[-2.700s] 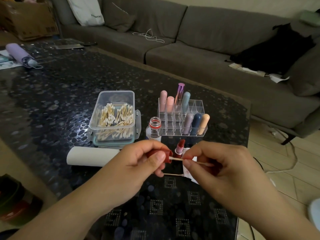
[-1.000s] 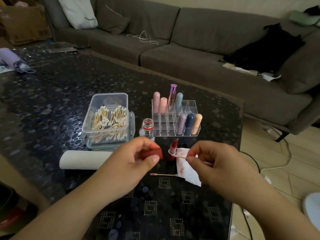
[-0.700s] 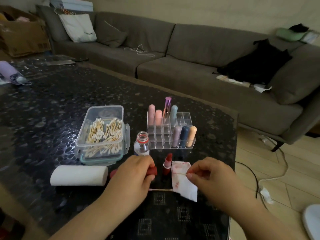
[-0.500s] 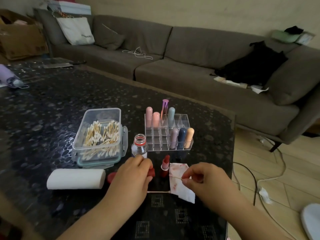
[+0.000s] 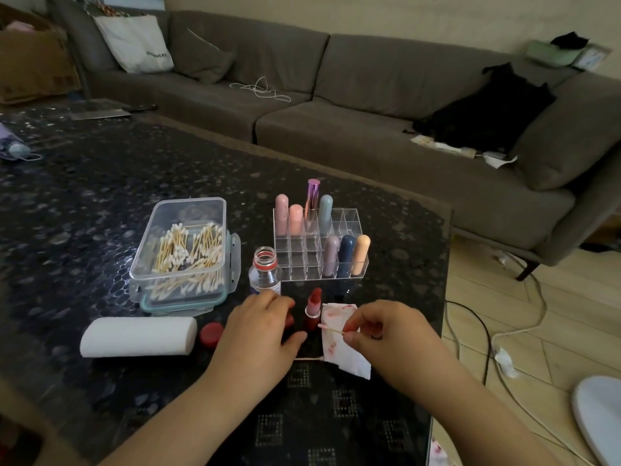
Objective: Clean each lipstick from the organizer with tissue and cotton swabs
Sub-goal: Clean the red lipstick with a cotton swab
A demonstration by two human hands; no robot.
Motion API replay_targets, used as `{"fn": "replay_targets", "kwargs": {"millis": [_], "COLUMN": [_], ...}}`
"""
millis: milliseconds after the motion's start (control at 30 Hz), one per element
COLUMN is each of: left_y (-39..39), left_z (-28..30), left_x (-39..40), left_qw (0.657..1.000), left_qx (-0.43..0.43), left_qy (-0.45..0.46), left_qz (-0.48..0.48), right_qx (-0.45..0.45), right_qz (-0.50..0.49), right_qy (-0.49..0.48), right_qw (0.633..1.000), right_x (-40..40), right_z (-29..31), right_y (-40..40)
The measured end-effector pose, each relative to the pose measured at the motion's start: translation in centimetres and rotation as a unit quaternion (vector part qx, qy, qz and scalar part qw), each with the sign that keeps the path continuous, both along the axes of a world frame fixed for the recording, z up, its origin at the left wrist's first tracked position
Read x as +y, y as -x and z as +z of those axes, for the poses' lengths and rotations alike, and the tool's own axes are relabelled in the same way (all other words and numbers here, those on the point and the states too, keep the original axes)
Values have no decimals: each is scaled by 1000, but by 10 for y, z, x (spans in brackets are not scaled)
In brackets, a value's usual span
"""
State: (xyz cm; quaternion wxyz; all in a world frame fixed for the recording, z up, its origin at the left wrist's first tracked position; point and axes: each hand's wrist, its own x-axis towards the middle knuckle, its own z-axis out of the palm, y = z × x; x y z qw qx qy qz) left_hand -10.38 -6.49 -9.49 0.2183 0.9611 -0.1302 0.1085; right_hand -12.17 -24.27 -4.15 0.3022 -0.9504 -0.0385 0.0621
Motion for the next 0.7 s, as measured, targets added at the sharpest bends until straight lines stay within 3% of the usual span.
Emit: {"fn": "replay_targets", "kwargs": {"millis": [400, 700], "left_y": [-1, -1], "left_z": [-3, 1], "left_x": [-20, -28], "left_qw": [998, 988], "left_qx": [-4, 16], "left_qy": [46, 139], "left_qz": [38, 69], "right_qx": [11, 7], "right_qz": [0, -8], "right_qy": [16, 22], "right_qw": [1000, 1000], "right_x": [-3, -3], "right_z": [4, 2], "right_y": [2, 0]}}
